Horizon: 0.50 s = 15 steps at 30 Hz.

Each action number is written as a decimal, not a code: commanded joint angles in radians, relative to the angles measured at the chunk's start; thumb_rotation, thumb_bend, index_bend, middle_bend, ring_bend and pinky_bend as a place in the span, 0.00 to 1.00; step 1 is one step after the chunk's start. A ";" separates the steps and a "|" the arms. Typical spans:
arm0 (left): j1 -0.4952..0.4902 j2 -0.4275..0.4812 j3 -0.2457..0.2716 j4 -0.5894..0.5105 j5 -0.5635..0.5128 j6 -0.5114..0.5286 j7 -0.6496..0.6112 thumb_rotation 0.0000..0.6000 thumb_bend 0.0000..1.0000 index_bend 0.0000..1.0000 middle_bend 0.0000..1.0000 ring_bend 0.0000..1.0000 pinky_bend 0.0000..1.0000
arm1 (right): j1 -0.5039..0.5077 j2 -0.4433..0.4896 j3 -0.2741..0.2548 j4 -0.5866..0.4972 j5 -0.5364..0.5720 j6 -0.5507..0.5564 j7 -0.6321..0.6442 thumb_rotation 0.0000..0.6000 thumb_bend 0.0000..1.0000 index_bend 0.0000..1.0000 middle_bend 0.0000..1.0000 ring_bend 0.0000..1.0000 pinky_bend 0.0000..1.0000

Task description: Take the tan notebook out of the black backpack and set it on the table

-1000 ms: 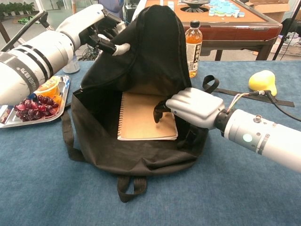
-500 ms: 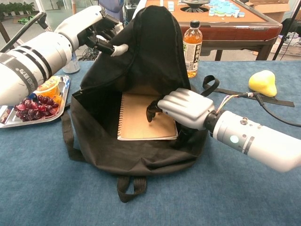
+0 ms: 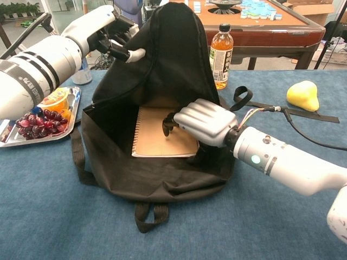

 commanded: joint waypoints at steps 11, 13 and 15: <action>0.003 -0.001 -0.015 -0.003 -0.038 0.005 0.016 1.00 0.35 0.75 0.42 0.31 0.19 | 0.026 -0.125 -0.007 0.206 -0.011 0.075 0.065 1.00 0.26 0.36 0.32 0.24 0.44; 0.003 0.000 -0.015 -0.006 -0.042 0.004 0.018 1.00 0.35 0.75 0.42 0.31 0.19 | 0.029 -0.139 -0.010 0.234 -0.011 0.078 0.071 1.00 0.29 0.36 0.32 0.24 0.44; 0.004 0.001 -0.015 -0.007 -0.042 0.005 0.020 1.00 0.35 0.75 0.42 0.31 0.19 | 0.031 -0.148 -0.014 0.256 -0.013 0.084 0.078 1.00 0.31 0.36 0.33 0.24 0.44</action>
